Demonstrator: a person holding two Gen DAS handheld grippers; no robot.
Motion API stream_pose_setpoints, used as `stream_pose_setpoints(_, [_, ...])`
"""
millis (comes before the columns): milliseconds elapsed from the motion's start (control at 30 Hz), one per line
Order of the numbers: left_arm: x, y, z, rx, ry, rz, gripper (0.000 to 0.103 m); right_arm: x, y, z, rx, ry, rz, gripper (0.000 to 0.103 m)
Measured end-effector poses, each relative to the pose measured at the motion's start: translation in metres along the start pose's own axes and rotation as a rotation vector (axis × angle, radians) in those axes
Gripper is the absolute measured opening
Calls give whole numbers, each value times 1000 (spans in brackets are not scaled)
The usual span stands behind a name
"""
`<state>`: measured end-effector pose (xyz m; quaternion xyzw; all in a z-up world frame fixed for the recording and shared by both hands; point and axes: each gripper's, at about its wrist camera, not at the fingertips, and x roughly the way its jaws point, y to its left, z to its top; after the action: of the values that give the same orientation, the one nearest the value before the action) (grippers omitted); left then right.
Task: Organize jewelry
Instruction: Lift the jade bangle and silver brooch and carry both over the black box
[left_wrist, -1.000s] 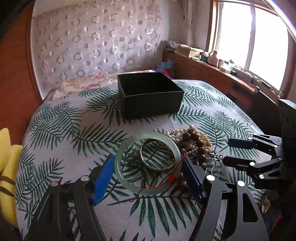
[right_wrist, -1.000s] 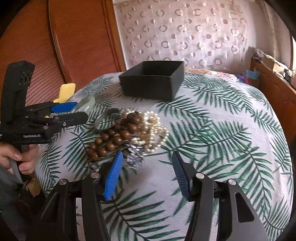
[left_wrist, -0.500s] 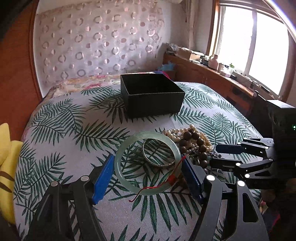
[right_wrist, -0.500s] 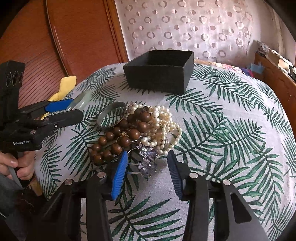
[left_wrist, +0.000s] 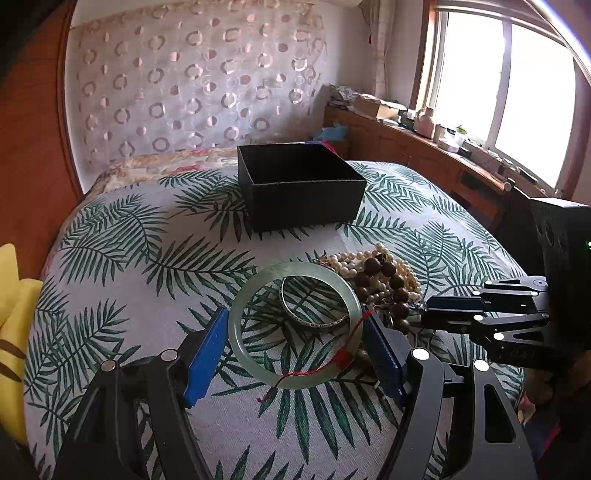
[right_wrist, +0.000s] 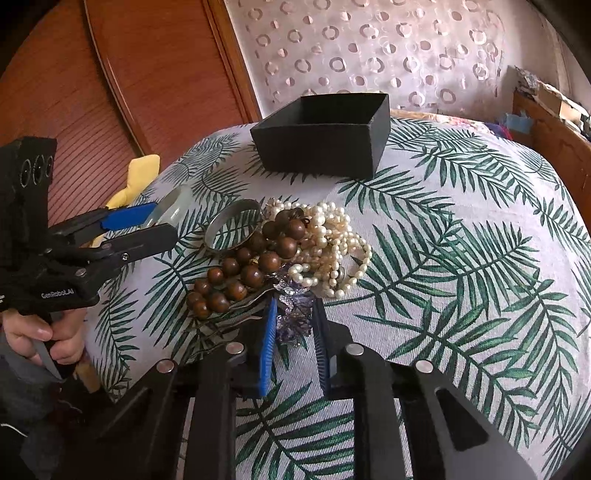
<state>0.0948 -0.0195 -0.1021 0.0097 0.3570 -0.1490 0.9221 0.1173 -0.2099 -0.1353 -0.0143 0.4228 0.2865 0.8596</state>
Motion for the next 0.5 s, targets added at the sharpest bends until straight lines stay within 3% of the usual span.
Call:
stream_pose_setpoints(200, [-1,1,0,0,-3,0,69,-11,0,-4,-23,-9,-30,21])
stream_pose_setpoints(500, [-1,0,2,5,-3,-1,69,-28,-19,-5,-21,-38,-158,21])
